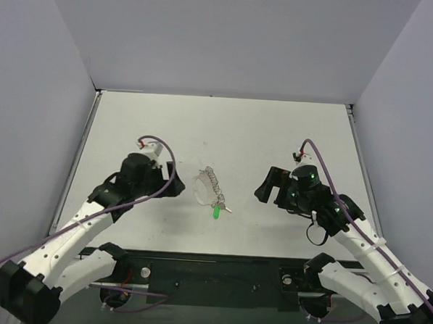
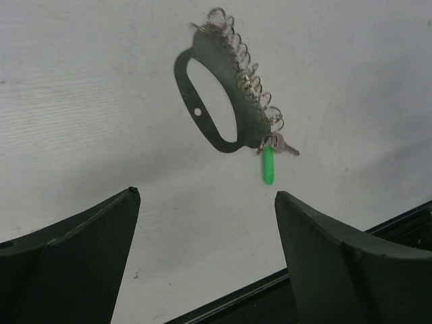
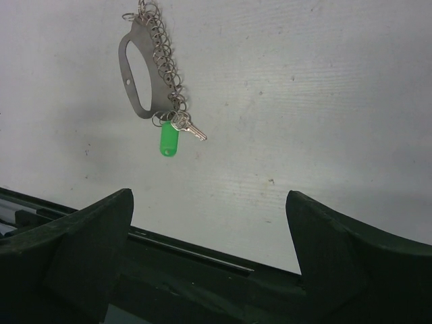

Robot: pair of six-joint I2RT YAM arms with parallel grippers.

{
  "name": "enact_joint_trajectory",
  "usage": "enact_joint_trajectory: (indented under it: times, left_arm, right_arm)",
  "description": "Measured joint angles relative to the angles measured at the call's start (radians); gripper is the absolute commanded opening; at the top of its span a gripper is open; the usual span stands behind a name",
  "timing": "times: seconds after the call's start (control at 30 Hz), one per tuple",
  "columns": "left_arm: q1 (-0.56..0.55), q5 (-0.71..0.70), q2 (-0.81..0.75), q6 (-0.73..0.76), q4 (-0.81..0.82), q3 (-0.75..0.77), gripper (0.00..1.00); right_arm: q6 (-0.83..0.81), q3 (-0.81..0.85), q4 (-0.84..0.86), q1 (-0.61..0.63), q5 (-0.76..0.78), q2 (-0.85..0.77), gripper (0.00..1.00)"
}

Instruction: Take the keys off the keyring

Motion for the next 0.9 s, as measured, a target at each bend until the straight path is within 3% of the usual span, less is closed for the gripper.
enact_joint_trajectory:
  times: [0.07,0.2,0.5,0.63,0.9]
  left_arm:
    - [-0.138,-0.068,0.074,0.023,0.042,0.001,0.89]
    - [-0.268,-0.108,0.231,0.079,0.142,0.004,0.86]
    - [-0.314,-0.053,0.457,0.201,0.375,0.01,0.74]
    - [-0.34,-0.018,0.565,0.24,0.417,0.039,0.74]
    - [-0.396,0.002,0.61,0.281,0.467,0.047,0.72]
  right_arm:
    - [0.0,-0.014,0.024,0.01,0.011,0.029,0.9]
    - [0.004,-0.047,0.03,0.011,0.048,0.023,0.9]
    - [0.02,-0.089,0.027,0.011,0.105,-0.061,0.9]
    - [0.019,-0.089,0.018,0.011,0.106,-0.064,0.9]
    - [0.011,-0.079,-0.012,0.011,0.109,-0.066,0.9]
